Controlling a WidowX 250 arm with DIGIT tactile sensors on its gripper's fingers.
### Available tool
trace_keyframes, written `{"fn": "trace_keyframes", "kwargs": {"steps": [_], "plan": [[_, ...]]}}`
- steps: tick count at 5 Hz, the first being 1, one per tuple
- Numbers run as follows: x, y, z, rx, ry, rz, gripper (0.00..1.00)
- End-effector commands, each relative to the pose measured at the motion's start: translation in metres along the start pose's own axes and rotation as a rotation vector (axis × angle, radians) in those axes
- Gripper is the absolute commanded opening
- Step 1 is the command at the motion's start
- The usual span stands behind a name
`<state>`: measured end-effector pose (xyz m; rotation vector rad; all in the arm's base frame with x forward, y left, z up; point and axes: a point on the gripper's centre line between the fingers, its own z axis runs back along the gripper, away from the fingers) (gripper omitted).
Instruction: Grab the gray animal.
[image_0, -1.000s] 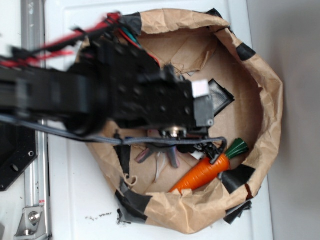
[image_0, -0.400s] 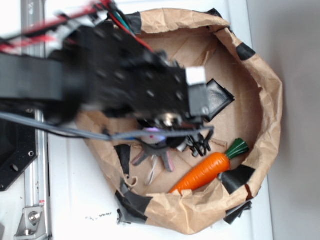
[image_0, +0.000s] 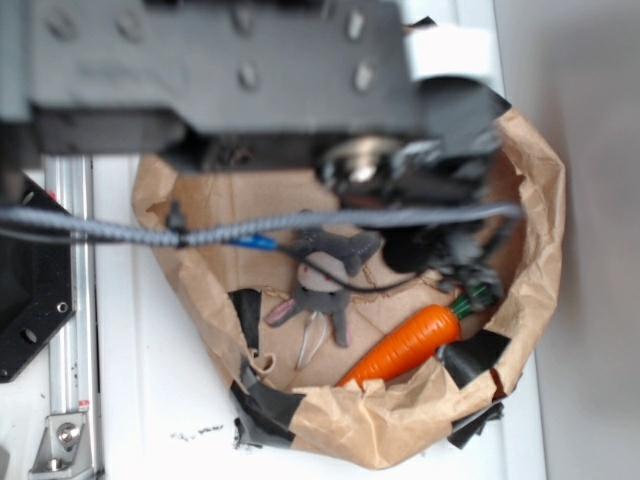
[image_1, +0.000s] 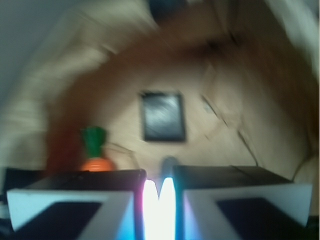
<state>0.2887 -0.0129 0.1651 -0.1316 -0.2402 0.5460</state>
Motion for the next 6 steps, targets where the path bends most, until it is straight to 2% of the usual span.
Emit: {"fn": "trace_keyframes", "kwargs": {"steps": [1,2,3,4,5,6], "plan": [[-0.003,0.027,0.001,0.022,0.017,0.078,1.0],[-0.029,0.031,-0.045,0.028,0.093,0.134,1.0],[-0.037,0.028,-0.096,0.013,0.086,0.093,1.0],[-0.045,0.039,-0.117,0.055,0.096,0.093,1.0],[-0.052,0.051,-0.139,0.088,0.11,0.136,0.55],[-0.046,0.05,-0.128,0.078,0.098,0.168,0.0]]}}
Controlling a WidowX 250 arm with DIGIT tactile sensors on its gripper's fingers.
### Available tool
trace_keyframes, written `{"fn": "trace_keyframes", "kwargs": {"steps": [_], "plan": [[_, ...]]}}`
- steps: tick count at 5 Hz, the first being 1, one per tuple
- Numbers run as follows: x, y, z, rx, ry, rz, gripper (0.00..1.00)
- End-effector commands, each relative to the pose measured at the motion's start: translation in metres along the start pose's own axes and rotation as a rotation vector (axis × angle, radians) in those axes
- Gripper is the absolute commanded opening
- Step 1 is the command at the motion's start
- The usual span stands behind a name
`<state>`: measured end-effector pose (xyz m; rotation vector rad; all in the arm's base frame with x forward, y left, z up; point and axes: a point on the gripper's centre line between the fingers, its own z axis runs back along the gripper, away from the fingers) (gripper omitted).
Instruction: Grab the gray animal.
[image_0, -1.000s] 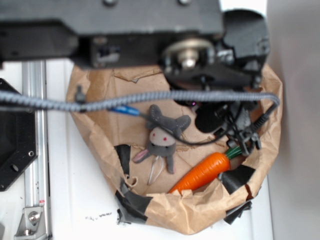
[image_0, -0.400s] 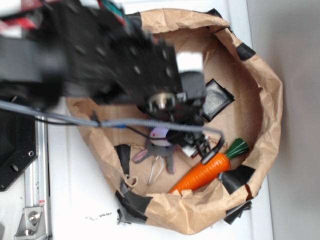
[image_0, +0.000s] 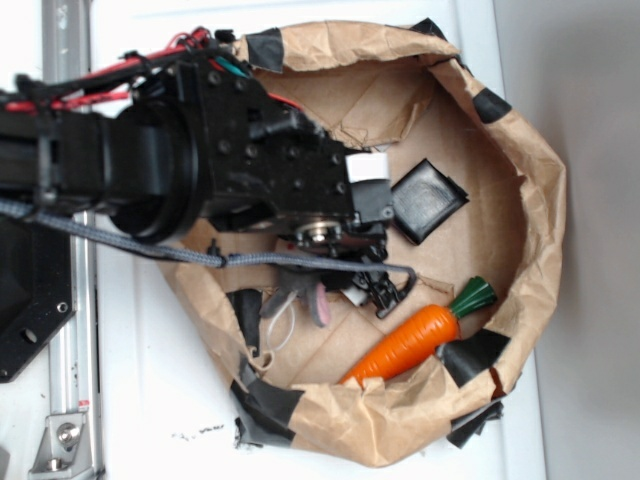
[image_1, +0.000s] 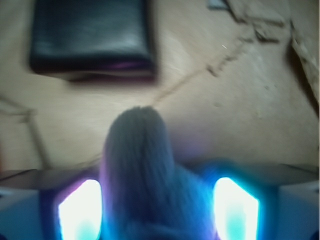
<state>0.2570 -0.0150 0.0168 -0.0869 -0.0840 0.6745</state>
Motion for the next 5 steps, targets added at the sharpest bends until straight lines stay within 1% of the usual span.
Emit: {"fn": "trace_keyframes", "kwargs": {"steps": [1,2,3,4,5], "plan": [[0.023,-0.008,0.055,-0.049,-0.094,-0.034,0.0],[0.036,-0.017,0.106,-0.102,-0.276,-0.176,0.0],[0.042,-0.018,0.155,-0.151,-0.293,-0.26,0.0],[0.038,-0.026,0.151,-0.119,-0.326,-0.316,0.0],[0.03,-0.03,0.139,-0.09,-0.31,-0.319,0.0]]}}
